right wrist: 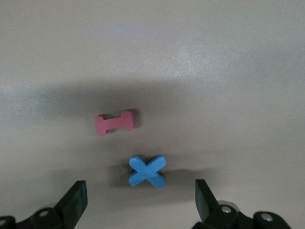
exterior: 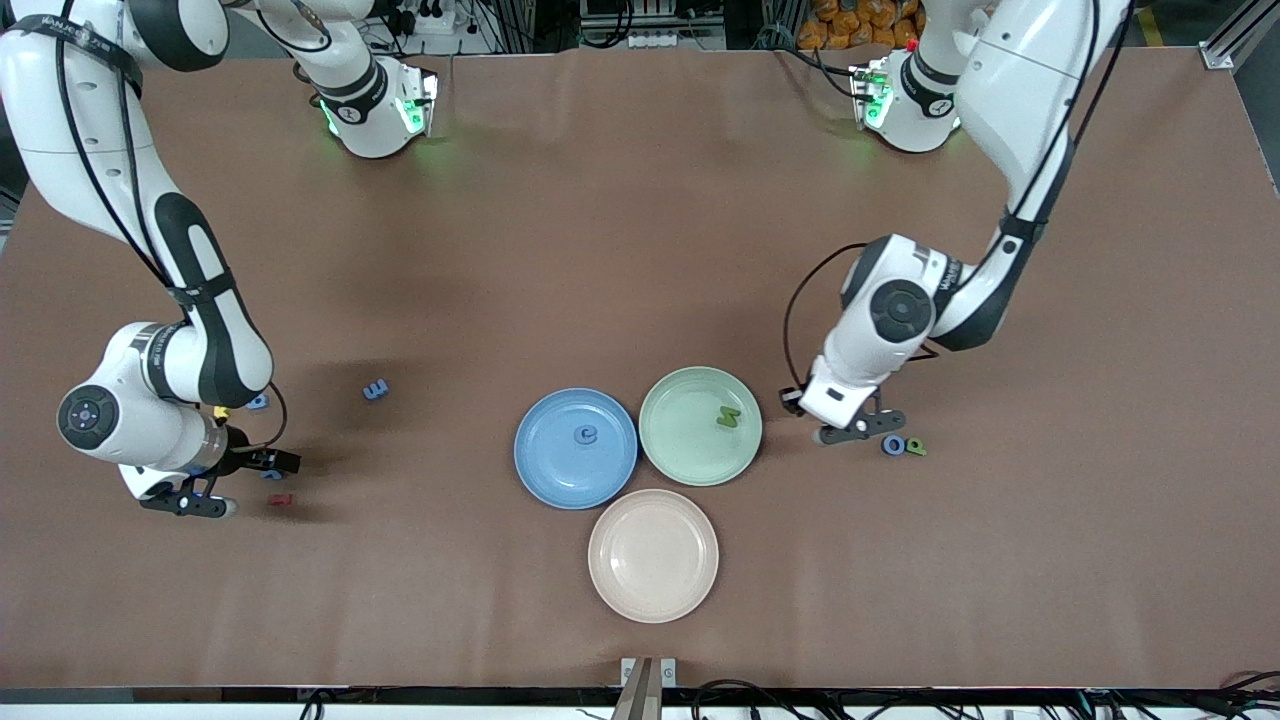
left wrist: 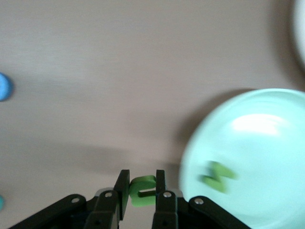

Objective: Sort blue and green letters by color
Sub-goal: 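Place green n in the green plate while the right gripper grasps x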

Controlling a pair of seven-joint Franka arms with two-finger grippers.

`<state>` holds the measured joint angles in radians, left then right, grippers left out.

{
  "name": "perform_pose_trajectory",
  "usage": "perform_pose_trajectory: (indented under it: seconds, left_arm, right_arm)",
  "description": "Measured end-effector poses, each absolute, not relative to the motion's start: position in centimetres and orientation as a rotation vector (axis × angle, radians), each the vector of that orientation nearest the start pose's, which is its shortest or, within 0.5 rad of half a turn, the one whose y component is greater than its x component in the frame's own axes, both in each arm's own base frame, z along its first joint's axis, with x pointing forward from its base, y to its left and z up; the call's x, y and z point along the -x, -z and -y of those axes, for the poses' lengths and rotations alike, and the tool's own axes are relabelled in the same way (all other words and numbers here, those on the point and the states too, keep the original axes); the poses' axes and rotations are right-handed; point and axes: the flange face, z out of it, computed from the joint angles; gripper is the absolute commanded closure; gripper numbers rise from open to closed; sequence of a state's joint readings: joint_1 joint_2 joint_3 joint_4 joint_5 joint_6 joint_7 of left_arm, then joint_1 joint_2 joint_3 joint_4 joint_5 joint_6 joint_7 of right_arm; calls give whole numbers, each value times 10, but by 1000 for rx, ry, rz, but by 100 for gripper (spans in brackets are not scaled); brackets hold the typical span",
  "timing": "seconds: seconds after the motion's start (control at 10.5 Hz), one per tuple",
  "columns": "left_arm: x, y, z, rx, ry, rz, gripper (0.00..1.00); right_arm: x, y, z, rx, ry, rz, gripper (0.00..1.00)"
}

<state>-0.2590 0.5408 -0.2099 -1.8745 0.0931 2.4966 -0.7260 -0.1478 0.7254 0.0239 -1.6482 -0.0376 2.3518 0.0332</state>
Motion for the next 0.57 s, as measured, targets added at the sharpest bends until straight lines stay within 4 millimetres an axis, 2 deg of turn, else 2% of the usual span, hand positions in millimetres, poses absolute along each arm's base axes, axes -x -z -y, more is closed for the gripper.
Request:
perform_pose_trajectory:
  seconds: [0.09, 0.19, 0.28, 0.38, 0.47, 0.57]
  left_arm:
    - [-578, -254, 319, 3228, 115, 361, 100]
    - [-574, -263, 346, 3242, 132, 362, 90]
    - [-572, -261, 367, 3252, 134, 387, 54]
    - [-572, -250, 380, 3253, 116, 423, 23]
    - [-572, -236, 390, 3252, 96, 442, 22]
    - [-573, -226, 397, 3254, 85, 440, 0]
  right_arm:
    - [-677, -184, 87, 3144, -37, -205, 0]
    - [-677, -180, 88, 3144, -40, -199, 0]
    - [-676, -177, 88, 3144, -44, -194, 0]
    - [-676, -175, 88, 3144, -47, -189, 0]
    - [-676, -174, 88, 3144, -49, -186, 0]
    - [-676, -174, 88, 3144, -50, -186, 0]
